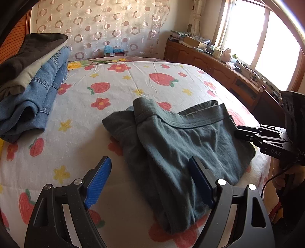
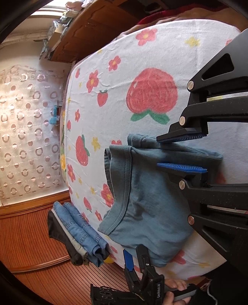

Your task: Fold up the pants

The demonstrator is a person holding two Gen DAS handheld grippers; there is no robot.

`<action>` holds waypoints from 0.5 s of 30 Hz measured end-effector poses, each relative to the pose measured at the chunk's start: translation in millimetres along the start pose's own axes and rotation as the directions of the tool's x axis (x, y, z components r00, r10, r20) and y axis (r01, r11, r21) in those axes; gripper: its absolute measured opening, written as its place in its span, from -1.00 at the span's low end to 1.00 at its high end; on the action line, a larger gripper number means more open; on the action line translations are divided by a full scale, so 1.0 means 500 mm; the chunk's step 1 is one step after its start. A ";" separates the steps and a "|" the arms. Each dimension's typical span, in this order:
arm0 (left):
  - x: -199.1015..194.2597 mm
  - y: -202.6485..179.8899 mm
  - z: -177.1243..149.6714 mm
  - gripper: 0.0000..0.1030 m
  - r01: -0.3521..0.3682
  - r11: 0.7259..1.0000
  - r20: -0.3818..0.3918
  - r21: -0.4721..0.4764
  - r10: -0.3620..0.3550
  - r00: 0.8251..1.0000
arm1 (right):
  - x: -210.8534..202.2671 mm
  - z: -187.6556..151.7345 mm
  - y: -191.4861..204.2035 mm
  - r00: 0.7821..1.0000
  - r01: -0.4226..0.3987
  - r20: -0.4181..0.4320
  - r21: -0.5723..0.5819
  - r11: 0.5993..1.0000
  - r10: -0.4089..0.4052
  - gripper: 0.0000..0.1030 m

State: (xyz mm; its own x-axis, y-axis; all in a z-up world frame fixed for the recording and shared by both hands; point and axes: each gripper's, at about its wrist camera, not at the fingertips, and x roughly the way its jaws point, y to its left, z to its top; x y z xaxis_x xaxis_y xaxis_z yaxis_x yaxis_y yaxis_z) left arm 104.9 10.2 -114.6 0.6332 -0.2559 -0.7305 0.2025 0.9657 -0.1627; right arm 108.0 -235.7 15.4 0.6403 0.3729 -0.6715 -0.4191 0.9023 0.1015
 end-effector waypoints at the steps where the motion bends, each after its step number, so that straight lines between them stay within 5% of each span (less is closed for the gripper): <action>1: 0.003 0.000 0.003 0.62 -0.001 1.000 0.000 0.000 0.001 1.000 | 0.005 0.004 0.001 1.000 -0.001 -0.001 0.002 1.000 0.001 -0.57; 4: 0.008 0.000 0.007 0.62 -0.002 1.000 -0.004 0.000 0.002 1.000 | 0.019 0.016 0.009 1.000 0.010 0.000 -0.006 1.000 -0.010 -0.50; 8: 0.020 0.001 0.010 0.62 -0.009 1.000 -0.013 -0.004 0.009 1.000 | 0.036 0.026 0.018 1.000 0.013 0.001 -0.020 1.000 -0.013 -0.15; 15: 0.026 -0.004 0.003 0.62 -0.014 1.000 -0.015 0.003 0.014 1.000 | 0.055 0.028 0.023 0.999 0.051 -0.012 -0.028 0.998 -0.051 0.06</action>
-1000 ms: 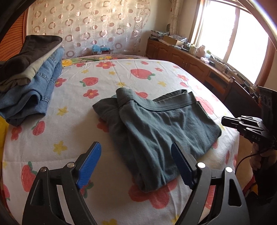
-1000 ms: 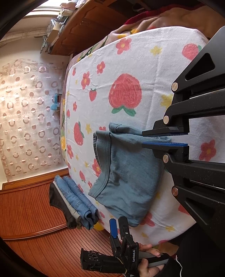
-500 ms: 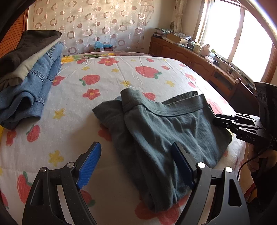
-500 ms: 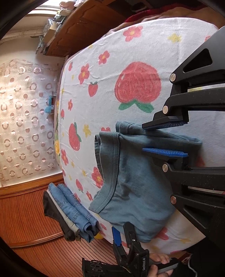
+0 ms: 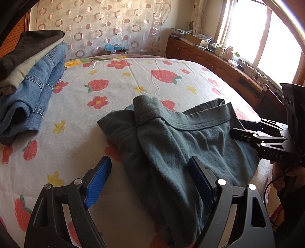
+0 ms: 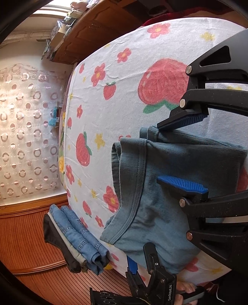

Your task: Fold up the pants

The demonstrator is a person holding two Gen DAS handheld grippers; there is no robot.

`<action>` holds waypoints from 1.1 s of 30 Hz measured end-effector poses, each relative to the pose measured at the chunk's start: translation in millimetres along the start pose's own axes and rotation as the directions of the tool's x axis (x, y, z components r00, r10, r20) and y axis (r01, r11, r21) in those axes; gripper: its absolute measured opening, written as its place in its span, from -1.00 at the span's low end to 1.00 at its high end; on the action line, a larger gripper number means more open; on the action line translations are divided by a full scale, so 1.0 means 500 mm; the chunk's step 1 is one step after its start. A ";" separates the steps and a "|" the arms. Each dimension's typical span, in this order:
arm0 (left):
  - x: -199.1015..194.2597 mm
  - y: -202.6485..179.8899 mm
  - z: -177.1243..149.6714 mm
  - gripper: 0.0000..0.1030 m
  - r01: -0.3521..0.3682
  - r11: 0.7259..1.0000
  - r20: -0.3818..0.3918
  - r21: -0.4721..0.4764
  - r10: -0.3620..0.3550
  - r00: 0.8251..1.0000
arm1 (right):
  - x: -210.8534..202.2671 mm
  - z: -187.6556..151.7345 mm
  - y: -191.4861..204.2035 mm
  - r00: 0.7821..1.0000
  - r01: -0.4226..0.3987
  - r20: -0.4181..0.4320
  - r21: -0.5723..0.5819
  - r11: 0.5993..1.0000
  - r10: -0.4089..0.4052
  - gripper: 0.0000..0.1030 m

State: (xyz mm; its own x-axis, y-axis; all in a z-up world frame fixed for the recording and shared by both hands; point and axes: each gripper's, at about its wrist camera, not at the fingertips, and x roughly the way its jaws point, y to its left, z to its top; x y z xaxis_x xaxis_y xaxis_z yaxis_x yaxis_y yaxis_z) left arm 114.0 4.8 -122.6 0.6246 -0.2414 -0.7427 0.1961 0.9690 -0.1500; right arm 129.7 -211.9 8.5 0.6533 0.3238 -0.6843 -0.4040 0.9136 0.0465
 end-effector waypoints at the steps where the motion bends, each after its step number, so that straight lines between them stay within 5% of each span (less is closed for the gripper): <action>1: 0.000 -0.001 0.000 0.62 -0.004 1.000 0.002 0.005 0.004 1.000 | 0.004 0.000 0.001 1.000 0.007 -0.004 -0.001 1.000 -0.007 0.08; 18: 0.006 -0.004 0.002 0.64 -0.013 1.000 -0.007 0.014 0.013 1.000 | -0.001 -0.020 0.013 0.998 0.061 0.018 -0.003 0.998 -0.061 0.47; 23: 0.006 0.006 0.014 0.64 0.001 1.000 -0.036 -0.006 -0.001 0.999 | -0.007 -0.022 0.006 0.998 0.061 -0.004 -0.001 0.998 -0.061 0.49; 33: -0.011 0.013 0.068 0.54 0.004 1.000 0.025 -0.002 -0.004 1.000 | -0.005 -0.009 -0.008 0.999 0.046 0.001 0.014 0.999 -0.046 0.49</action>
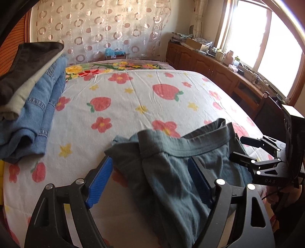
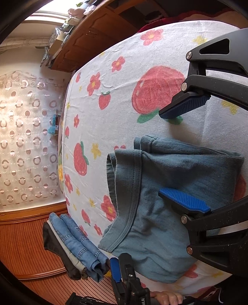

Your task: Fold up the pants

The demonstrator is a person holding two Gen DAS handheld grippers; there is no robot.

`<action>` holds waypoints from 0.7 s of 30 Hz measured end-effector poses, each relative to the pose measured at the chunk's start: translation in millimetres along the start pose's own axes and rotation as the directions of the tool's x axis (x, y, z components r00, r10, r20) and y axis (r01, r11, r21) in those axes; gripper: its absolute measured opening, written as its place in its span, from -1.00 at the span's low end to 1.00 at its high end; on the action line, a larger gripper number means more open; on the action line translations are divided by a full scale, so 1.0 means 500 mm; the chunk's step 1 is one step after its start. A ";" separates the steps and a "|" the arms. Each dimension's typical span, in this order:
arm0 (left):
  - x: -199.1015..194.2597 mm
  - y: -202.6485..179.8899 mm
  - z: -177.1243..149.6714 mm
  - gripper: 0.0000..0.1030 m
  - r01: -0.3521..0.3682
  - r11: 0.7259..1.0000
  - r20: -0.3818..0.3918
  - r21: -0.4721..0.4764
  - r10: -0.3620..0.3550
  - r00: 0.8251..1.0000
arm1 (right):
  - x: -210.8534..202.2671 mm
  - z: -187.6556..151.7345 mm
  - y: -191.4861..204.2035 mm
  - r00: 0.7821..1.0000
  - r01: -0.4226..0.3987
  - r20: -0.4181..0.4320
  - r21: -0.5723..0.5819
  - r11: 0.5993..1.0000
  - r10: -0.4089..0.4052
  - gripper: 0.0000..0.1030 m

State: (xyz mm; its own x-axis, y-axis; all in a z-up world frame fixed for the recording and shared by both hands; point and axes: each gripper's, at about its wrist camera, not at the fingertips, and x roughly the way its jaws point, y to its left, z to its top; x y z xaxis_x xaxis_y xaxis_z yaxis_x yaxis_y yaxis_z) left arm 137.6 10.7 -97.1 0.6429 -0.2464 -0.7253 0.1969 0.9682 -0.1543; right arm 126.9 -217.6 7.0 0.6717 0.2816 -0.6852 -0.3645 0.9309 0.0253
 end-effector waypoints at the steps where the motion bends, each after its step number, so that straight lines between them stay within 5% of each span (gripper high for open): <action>1: 0.001 0.000 0.004 0.52 0.002 1.000 0.001 0.003 -0.002 1.000 | 0.001 0.002 -0.001 1.000 -0.003 0.000 0.000 1.000 0.003 0.49; 8: 0.016 0.005 0.014 0.35 0.005 1.000 -0.007 0.004 -0.005 1.000 | 0.003 0.015 0.004 1.000 -0.006 0.012 -0.019 1.000 0.006 0.43; 17: 0.037 0.031 0.004 0.31 -0.005 1.000 -0.027 -0.020 0.005 1.000 | 0.018 0.022 0.007 1.000 -0.016 0.001 -0.043 0.999 0.016 0.12; 21: 0.045 0.037 -0.002 0.12 0.012 0.999 -0.034 -0.030 -0.014 0.999 | 0.018 0.020 0.005 1.000 -0.027 0.000 -0.031 0.999 0.027 0.03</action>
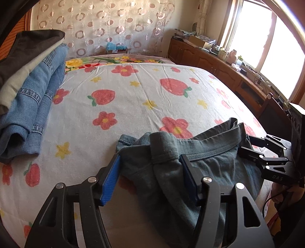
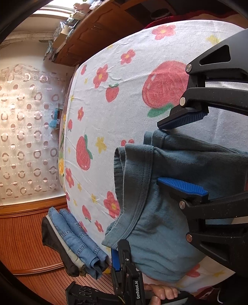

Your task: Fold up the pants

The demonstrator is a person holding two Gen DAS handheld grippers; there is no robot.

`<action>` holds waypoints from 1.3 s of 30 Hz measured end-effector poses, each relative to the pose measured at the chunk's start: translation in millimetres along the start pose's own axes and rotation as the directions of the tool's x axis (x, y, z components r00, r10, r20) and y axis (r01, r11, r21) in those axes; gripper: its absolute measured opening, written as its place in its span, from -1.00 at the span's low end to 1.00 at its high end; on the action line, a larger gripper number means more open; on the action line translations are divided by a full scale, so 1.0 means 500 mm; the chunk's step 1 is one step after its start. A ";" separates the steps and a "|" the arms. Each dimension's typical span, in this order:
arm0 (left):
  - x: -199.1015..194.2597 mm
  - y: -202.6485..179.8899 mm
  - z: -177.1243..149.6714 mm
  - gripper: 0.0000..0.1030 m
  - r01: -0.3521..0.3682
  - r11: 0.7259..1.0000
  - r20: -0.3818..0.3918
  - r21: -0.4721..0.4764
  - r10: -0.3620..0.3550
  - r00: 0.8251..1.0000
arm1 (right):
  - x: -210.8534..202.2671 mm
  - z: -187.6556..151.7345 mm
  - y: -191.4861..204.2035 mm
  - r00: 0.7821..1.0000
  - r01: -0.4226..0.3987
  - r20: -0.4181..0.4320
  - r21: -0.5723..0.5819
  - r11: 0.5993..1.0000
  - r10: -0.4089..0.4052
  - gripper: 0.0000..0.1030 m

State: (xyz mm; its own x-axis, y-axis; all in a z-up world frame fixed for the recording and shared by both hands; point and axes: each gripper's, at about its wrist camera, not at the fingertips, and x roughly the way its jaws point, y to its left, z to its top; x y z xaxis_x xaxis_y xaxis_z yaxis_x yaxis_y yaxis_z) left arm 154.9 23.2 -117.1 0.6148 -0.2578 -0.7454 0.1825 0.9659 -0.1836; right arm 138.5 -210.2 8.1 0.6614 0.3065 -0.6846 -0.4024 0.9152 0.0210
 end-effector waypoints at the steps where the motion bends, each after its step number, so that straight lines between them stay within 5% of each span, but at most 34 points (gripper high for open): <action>1: 0.001 0.000 -0.002 0.03 0.008 1.000 -0.001 0.003 -0.008 1.000 | -0.001 -0.001 0.000 1.000 0.002 -0.001 0.003 1.000 -0.002 0.02; 11: -0.003 -0.006 -0.006 -0.33 0.037 0.999 0.013 0.012 -0.037 0.999 | -0.004 -0.005 -0.005 0.999 -0.048 0.012 0.017 0.999 0.048 -0.55; 13: -0.007 -0.007 -0.007 -0.63 0.043 0.999 0.021 0.013 -0.044 0.999 | -0.005 -0.007 -0.004 0.998 -0.061 0.014 0.022 0.998 0.061 -0.65; 15: -0.016 -0.011 -0.007 -0.70 0.052 0.999 0.033 0.012 -0.053 0.998 | -0.006 -0.009 -0.003 0.997 -0.074 0.019 0.025 0.997 0.074 -0.75; 39: -0.198 -0.079 0.035 -0.76 0.042 0.994 0.302 0.100 -0.071 0.951 | -0.133 -0.011 0.008 0.971 -0.085 0.227 0.010 0.996 0.080 -0.82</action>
State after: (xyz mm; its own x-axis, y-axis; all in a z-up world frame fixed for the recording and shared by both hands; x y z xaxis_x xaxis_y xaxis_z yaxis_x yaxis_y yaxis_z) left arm 100.4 10.1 -24.9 0.8030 -0.3203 -0.5025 0.2838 0.9471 -0.1501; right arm 89.4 -228.2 49.6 0.7534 0.4303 -0.4972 -0.4505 0.8886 0.0865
